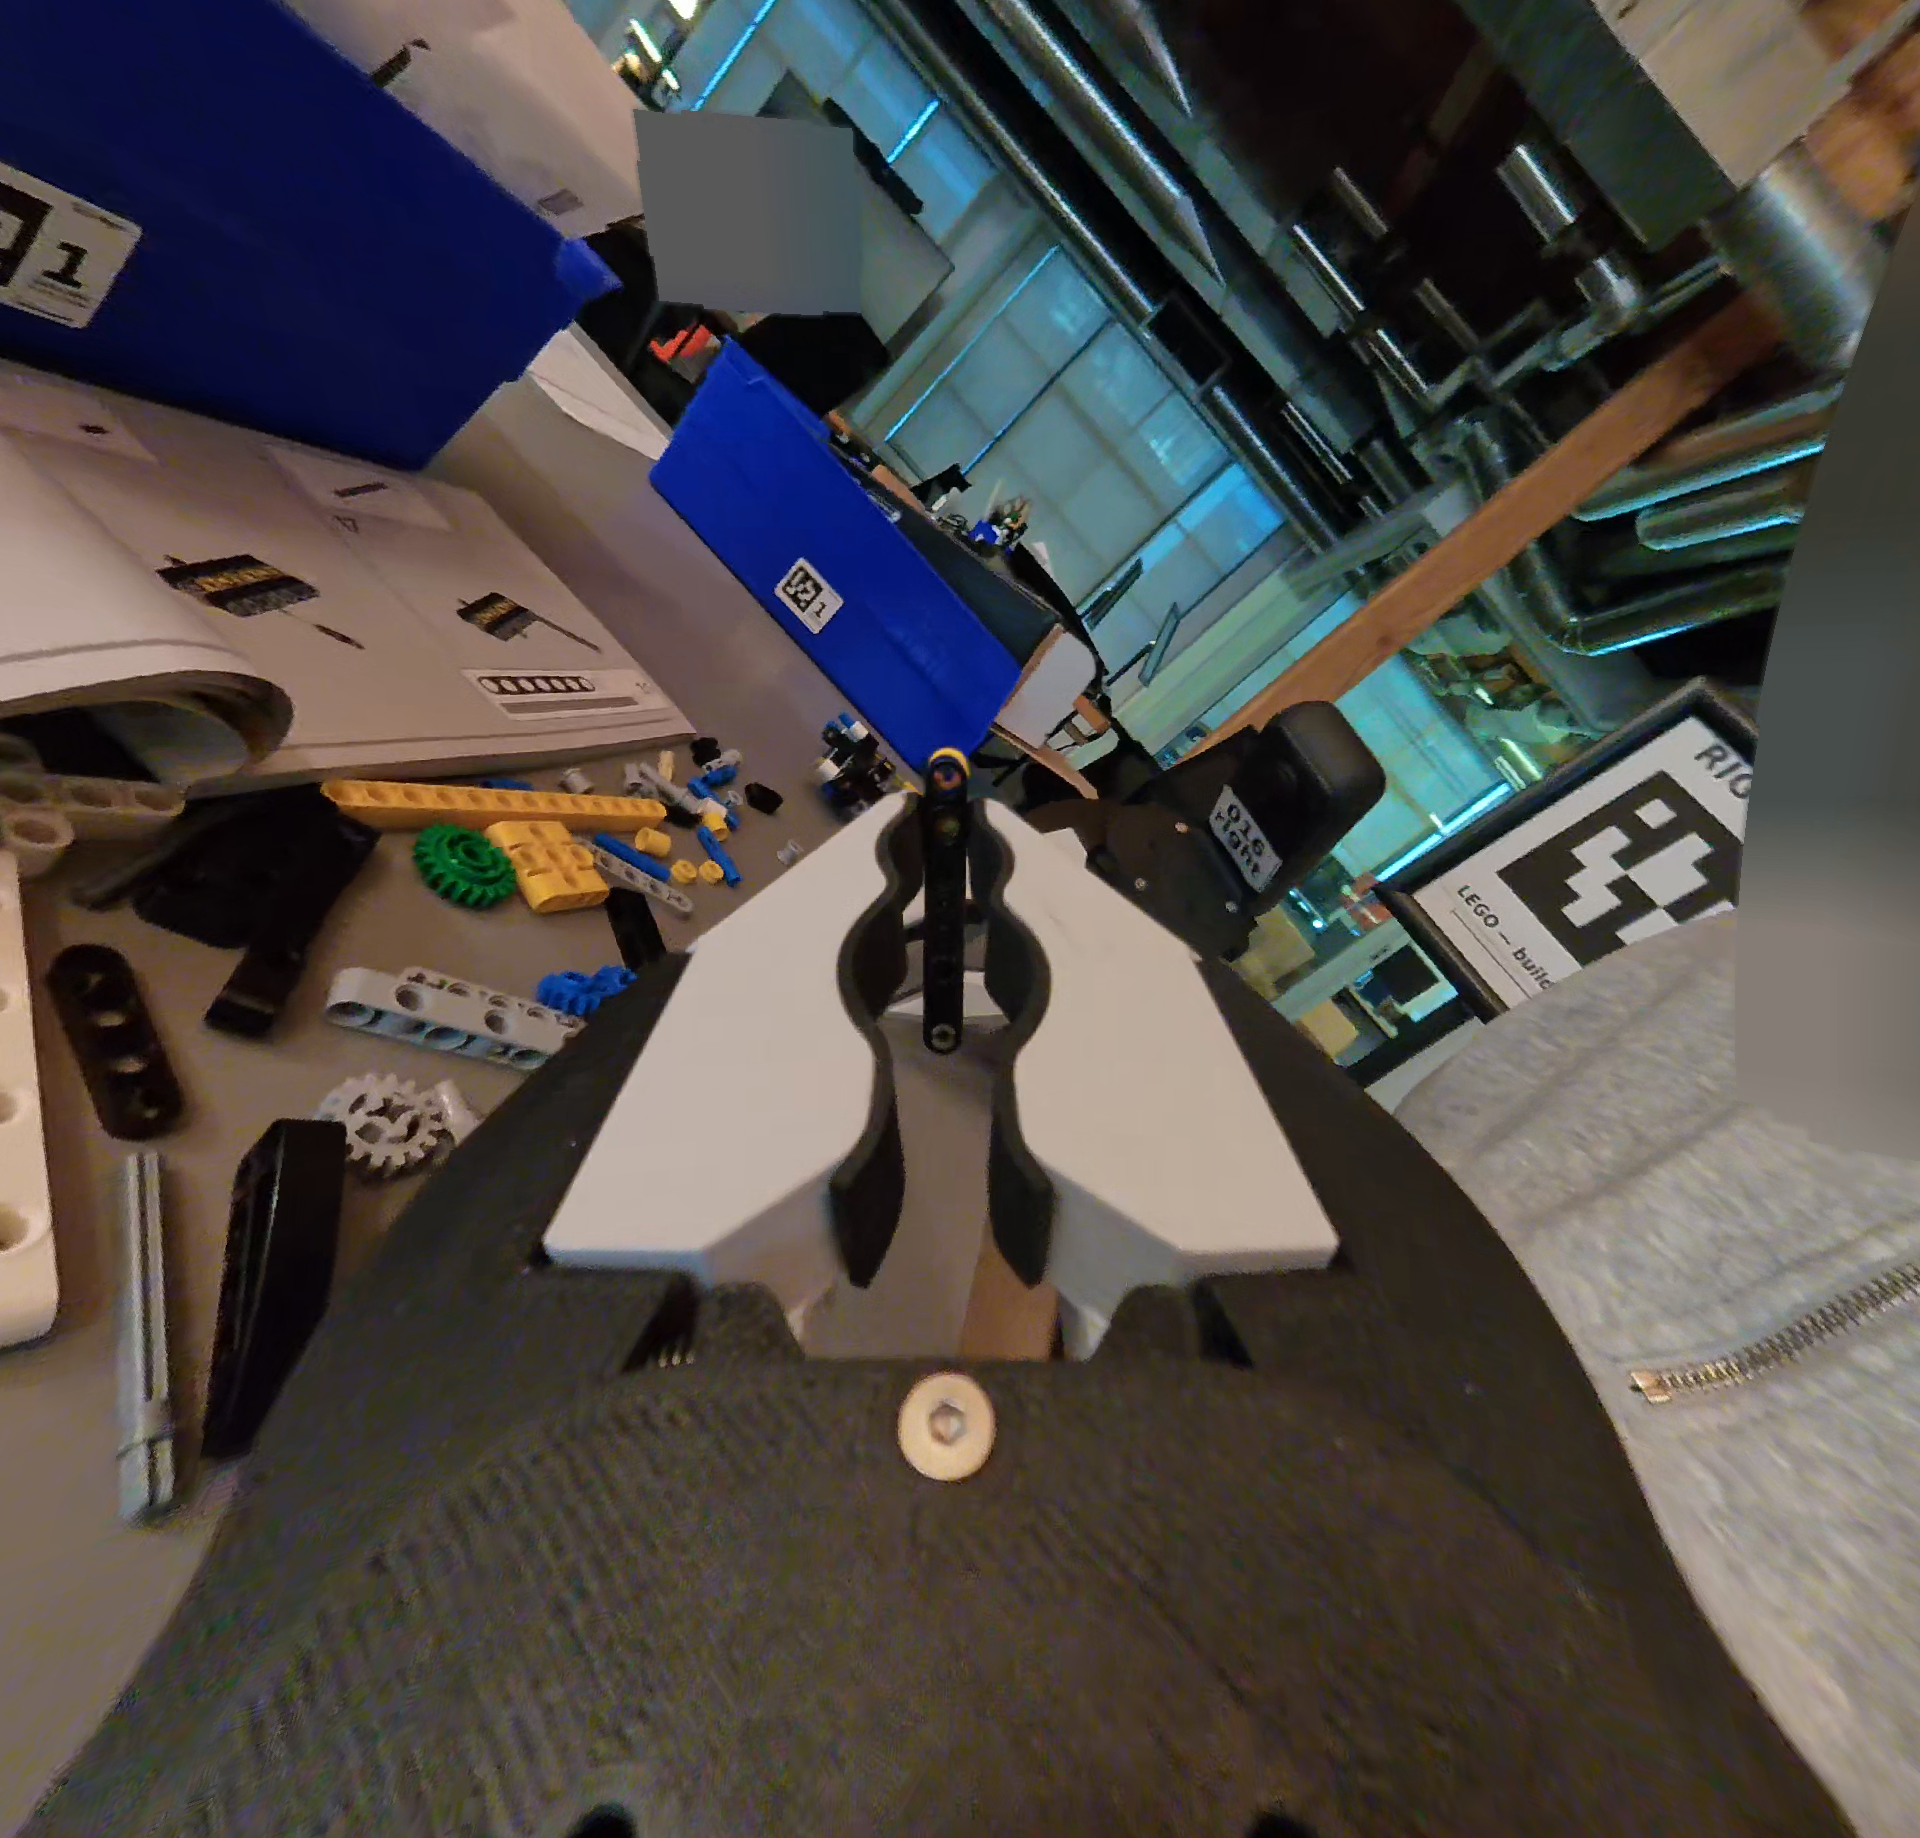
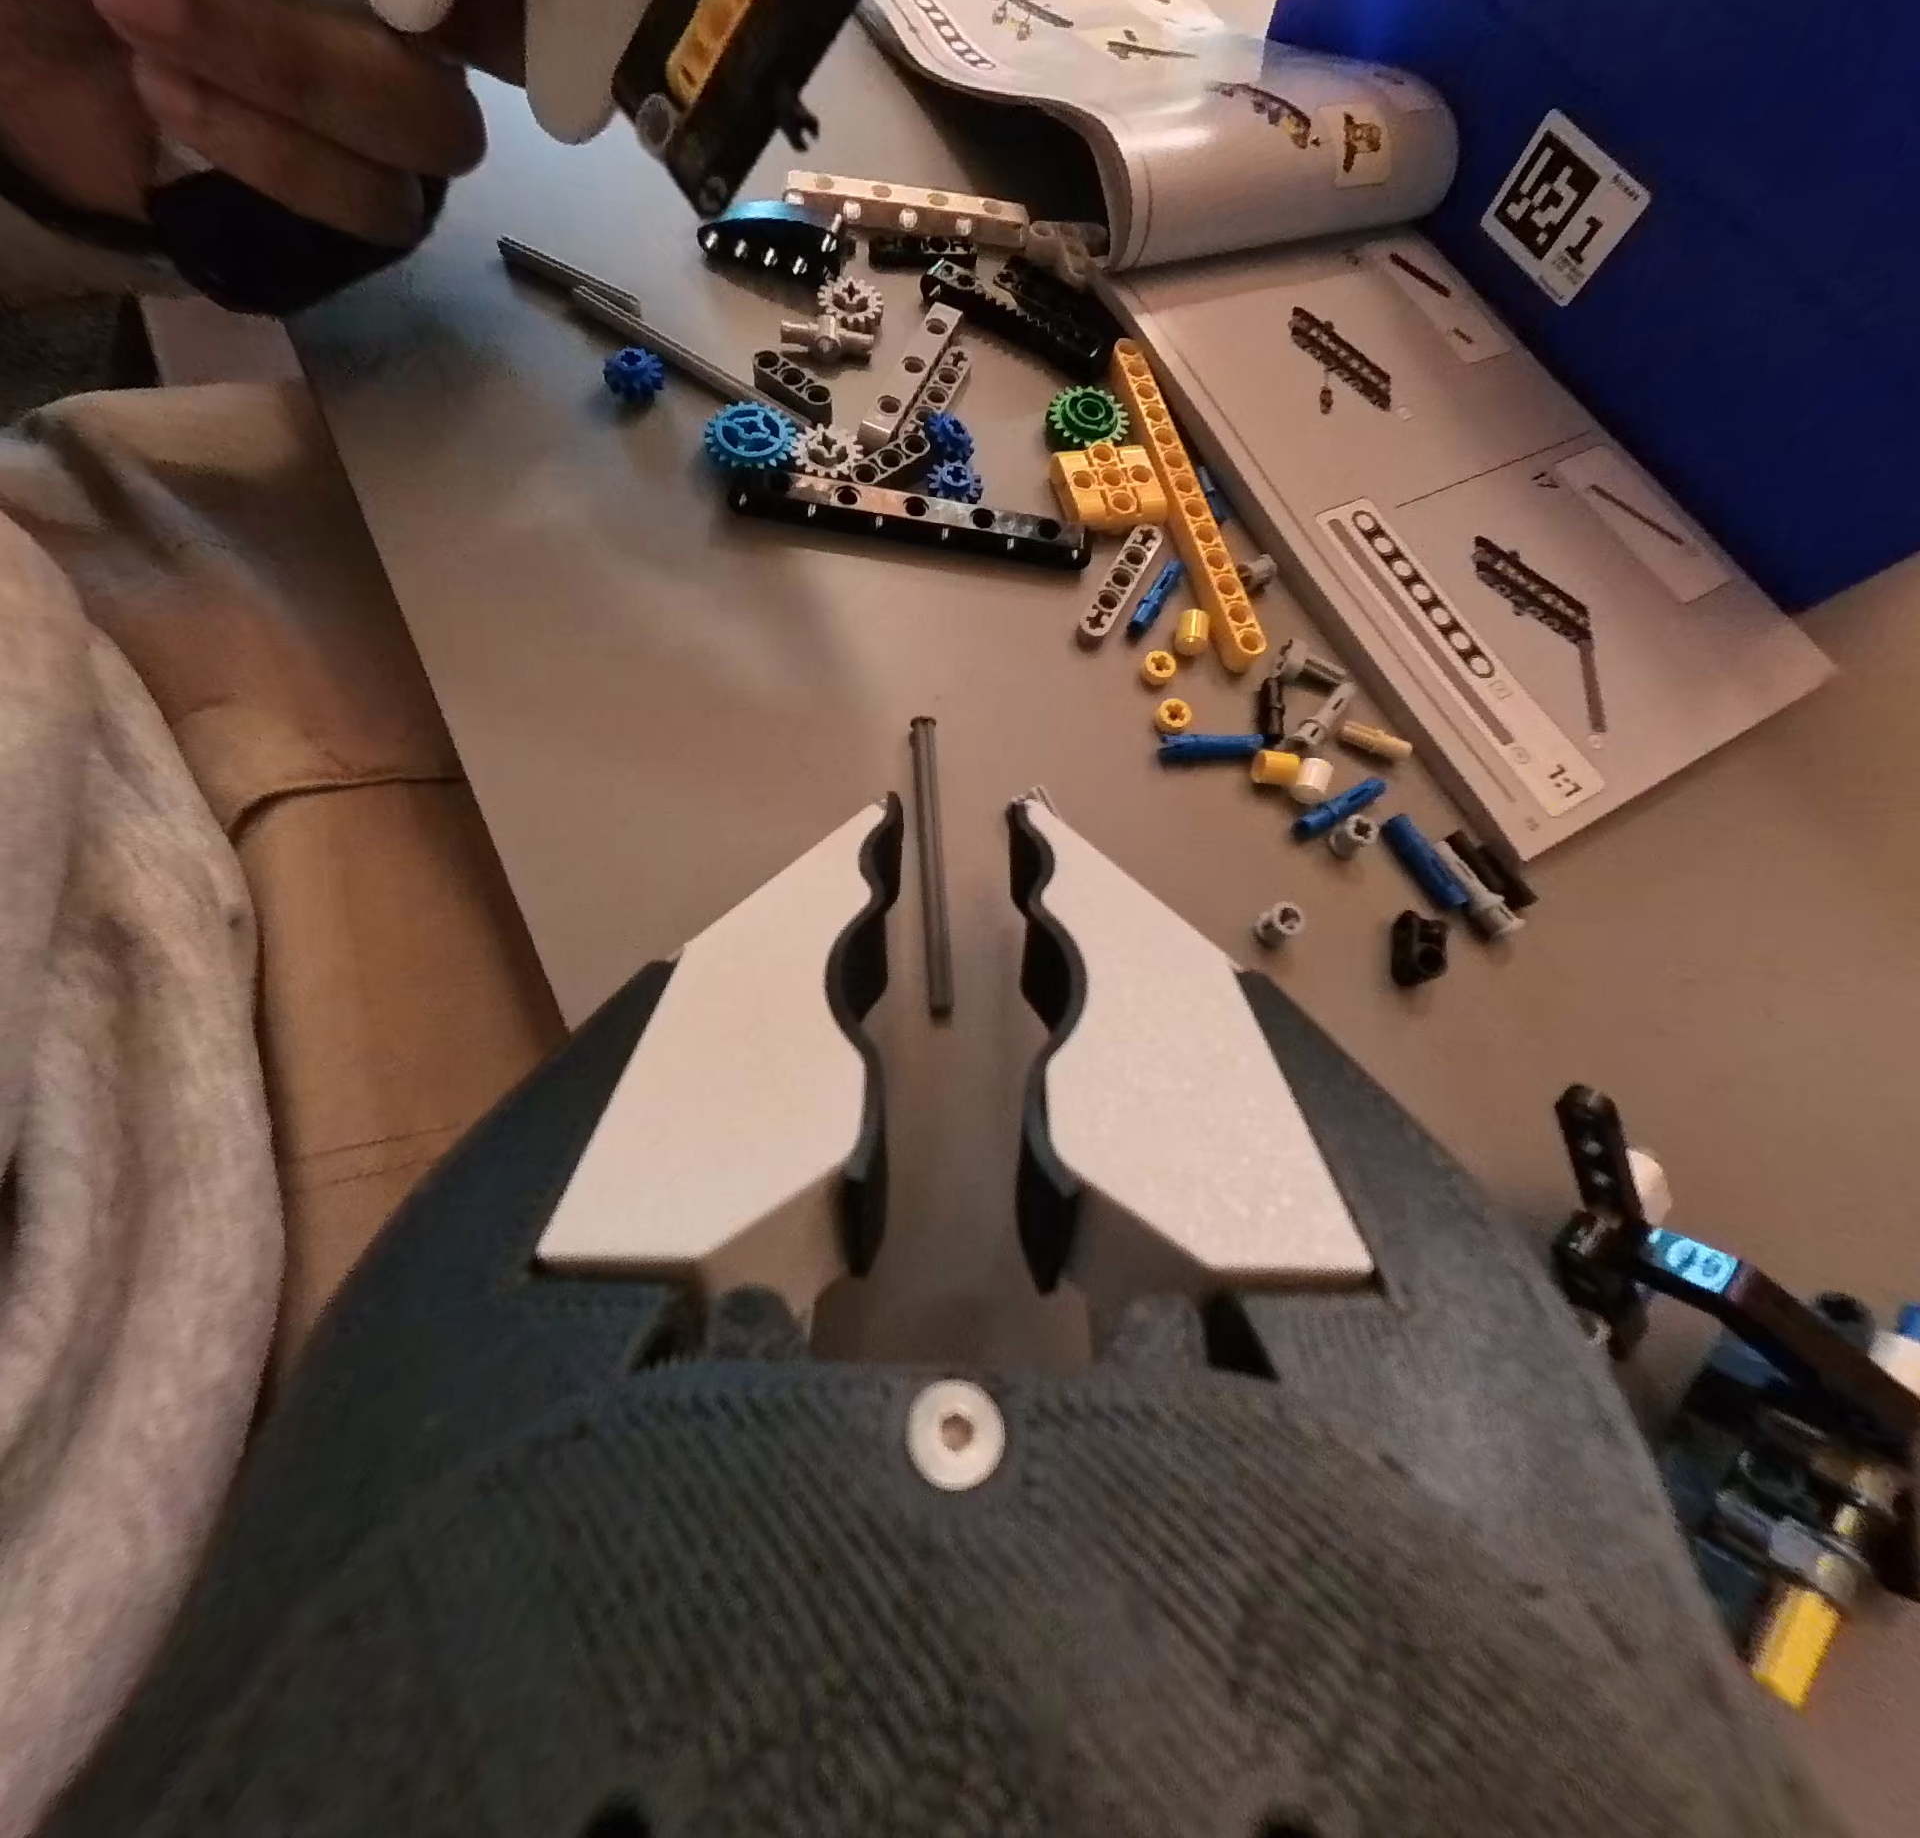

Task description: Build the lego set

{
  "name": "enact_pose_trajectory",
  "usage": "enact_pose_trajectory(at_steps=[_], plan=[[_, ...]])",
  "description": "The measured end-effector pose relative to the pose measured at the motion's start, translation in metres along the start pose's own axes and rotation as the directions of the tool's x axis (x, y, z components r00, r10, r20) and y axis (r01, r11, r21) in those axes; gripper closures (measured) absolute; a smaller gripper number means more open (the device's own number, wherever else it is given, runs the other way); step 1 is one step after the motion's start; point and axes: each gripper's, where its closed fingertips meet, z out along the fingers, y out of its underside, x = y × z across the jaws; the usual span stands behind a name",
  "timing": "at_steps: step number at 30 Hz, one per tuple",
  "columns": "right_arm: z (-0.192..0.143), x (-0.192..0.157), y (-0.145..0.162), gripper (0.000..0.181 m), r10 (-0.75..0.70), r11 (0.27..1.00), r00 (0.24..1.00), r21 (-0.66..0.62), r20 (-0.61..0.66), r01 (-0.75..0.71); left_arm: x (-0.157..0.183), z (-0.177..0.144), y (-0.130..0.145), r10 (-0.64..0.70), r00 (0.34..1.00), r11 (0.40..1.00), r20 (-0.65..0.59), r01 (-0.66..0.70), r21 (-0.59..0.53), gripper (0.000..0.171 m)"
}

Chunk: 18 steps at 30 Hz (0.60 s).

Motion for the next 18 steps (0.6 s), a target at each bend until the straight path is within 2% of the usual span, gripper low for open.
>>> enact_pose_trajectory(at_steps=[5, 18], plan=[[0.001, 0.001, 0.001, 0.162, 0.028, 1.0, 1.0, -0.008, 0.013, -0.028, 0.001, 0.0, 0.0, 0.002, 0.999, 1.0, -0.039, -0.002, 0.012, 0.166], [0.001, 0.006, 0.002, 0.163, 0.098, 0.995, 0.995, -0.008, 0.035, -0.098, -0.009, 0.001, -0.005, 0.018, 1.0, 0.998, -0.004, -0.018, 0.052, 0.166]])
